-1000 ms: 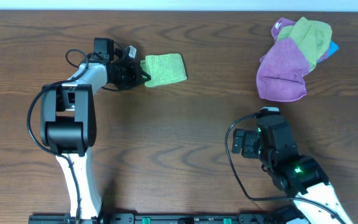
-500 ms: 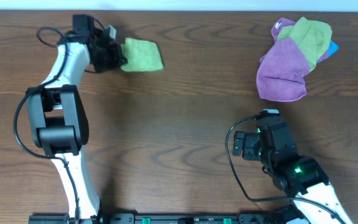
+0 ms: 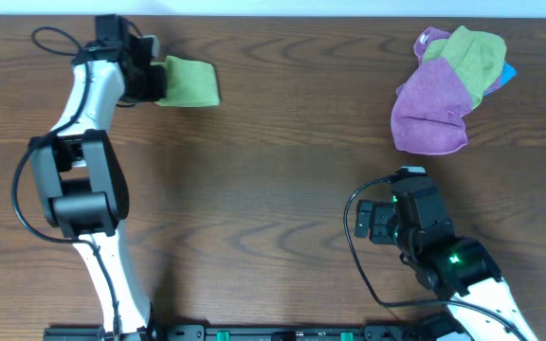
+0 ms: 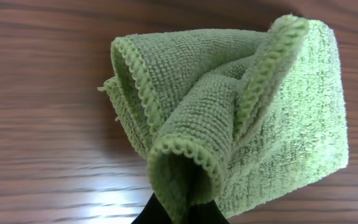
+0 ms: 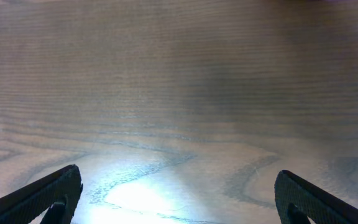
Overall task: Fold the cloth
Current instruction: 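Drag the folded green cloth leftward to the table's upper-left corner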
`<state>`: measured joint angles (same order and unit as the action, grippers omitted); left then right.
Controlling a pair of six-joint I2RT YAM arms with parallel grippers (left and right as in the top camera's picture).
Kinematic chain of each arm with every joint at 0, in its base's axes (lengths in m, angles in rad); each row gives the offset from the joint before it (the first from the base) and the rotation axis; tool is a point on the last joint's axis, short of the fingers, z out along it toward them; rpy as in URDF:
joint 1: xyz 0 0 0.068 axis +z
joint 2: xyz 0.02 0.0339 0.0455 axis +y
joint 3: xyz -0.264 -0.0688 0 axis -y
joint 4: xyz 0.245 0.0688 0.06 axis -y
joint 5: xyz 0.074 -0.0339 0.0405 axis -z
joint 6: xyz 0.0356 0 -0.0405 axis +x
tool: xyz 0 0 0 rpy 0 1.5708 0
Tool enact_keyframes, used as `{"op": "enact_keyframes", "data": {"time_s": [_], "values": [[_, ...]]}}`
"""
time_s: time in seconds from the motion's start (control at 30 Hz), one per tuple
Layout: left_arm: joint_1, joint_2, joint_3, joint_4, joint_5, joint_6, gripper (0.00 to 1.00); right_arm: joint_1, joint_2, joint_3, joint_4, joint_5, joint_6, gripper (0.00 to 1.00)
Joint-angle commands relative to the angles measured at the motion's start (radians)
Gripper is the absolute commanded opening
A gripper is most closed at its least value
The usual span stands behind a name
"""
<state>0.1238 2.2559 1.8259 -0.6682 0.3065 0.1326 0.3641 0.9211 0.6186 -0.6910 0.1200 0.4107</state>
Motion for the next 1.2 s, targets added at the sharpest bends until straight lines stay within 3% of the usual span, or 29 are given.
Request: {"op": "enact_keyframes", "data": {"time_s": [0.0, 0.43, 0.57, 1.0, 1.17], "values": [[0.055, 0.013, 0.035, 0.002, -0.027, 0.031, 0.05, 0.003, 0.000, -0.004, -0.001, -0.020, 0.016, 0.99], [0.139, 0.013, 0.051, 0.124, -0.029, 0.078, 0.05, 0.003, 0.000, -0.004, -0.001, -0.058, 0.016, 0.99], [0.141, 0.023, 0.053, 0.178, -0.089, 0.086, 0.05, 0.003, 0.000, -0.004, -0.001, -0.058, 0.016, 0.99], [0.176, 0.171, 0.193, 0.150, -0.131, 0.105, 0.06, 0.003, 0.000, -0.004, -0.001, -0.092, 0.016, 0.99], [0.190, 0.174, 0.194, 0.189, -0.139, 0.173, 0.05, 0.003, 0.000, -0.004, -0.001, -0.091, 0.015, 0.99]]}}
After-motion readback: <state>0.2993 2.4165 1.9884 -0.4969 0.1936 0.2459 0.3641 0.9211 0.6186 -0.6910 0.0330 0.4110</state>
